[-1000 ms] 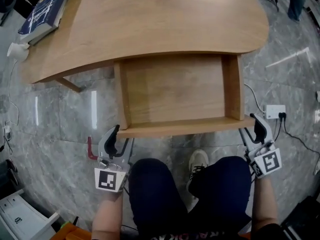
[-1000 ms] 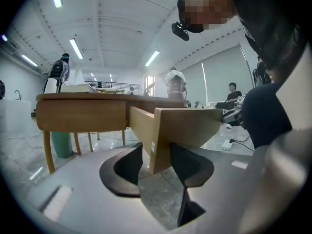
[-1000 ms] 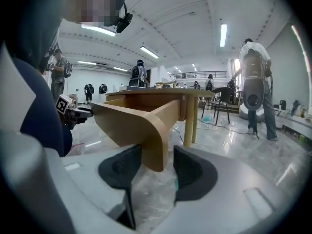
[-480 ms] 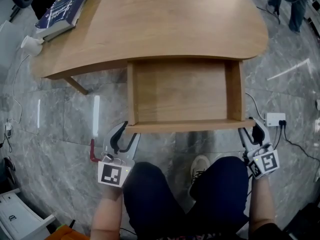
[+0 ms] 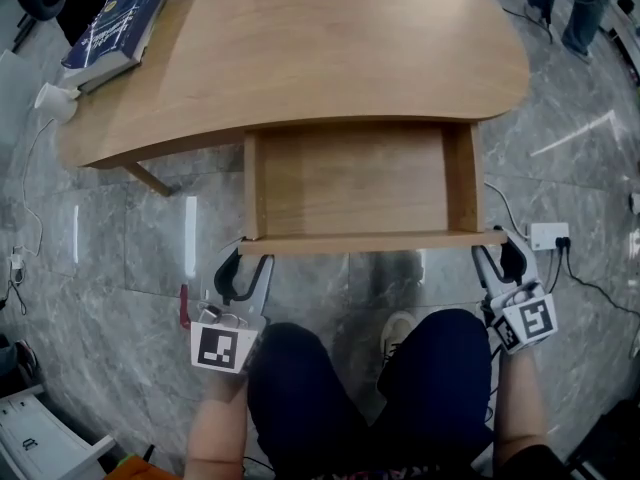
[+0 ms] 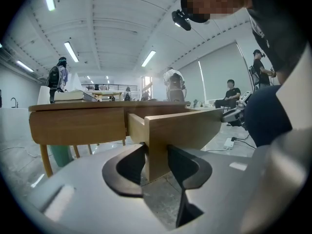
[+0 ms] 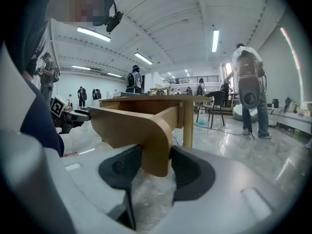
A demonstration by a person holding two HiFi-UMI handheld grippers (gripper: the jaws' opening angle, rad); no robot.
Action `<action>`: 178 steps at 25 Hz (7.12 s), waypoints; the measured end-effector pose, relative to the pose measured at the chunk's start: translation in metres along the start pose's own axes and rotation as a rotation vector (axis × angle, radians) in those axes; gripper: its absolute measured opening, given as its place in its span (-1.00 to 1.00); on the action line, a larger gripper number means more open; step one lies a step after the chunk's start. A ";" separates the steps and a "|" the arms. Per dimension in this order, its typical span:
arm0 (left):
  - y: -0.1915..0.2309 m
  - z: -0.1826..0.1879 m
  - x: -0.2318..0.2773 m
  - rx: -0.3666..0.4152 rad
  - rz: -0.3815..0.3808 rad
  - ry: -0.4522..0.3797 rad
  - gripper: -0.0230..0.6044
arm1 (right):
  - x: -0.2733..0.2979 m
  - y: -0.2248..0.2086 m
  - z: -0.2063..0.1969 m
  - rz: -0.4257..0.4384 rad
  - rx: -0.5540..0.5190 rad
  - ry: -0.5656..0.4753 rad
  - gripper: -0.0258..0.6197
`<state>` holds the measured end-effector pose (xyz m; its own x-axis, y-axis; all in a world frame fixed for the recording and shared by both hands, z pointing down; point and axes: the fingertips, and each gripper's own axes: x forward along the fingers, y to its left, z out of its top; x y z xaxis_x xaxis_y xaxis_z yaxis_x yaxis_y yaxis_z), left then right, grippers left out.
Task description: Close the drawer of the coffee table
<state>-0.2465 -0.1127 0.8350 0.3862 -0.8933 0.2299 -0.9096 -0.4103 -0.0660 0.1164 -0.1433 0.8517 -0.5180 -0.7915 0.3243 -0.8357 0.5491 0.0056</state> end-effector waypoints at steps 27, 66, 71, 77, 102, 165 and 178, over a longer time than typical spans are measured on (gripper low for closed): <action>0.040 0.031 0.061 -0.058 0.089 -0.075 -0.44 | 0.058 -0.041 0.044 -0.038 0.043 -0.063 -0.33; 0.082 0.038 0.132 -0.232 0.339 -0.052 -0.49 | 0.133 -0.084 0.067 -0.234 0.158 -0.077 -0.35; 0.084 0.038 0.137 -0.226 0.356 -0.037 -0.50 | 0.138 -0.086 0.067 -0.248 0.156 -0.076 -0.35; 0.089 0.041 0.146 -0.241 0.391 -0.035 -0.50 | 0.146 -0.091 0.072 -0.285 0.158 -0.082 -0.36; 0.081 0.037 0.101 -0.180 0.335 -0.049 -0.92 | 0.115 -0.070 0.053 -0.230 0.158 -0.057 -0.92; -0.164 0.558 -0.397 -0.439 -0.374 0.099 -0.92 | -0.366 0.308 0.573 0.358 0.141 0.065 -0.92; -0.182 0.575 -0.403 -0.398 -0.462 0.072 -0.92 | -0.391 0.357 0.564 0.449 0.176 0.078 -0.92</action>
<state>-0.1483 0.2167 0.1958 0.7556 -0.6191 0.2139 -0.6433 -0.6399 0.4204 -0.0824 0.2109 0.1938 -0.8247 -0.4609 0.3279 -0.5547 0.7726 -0.3089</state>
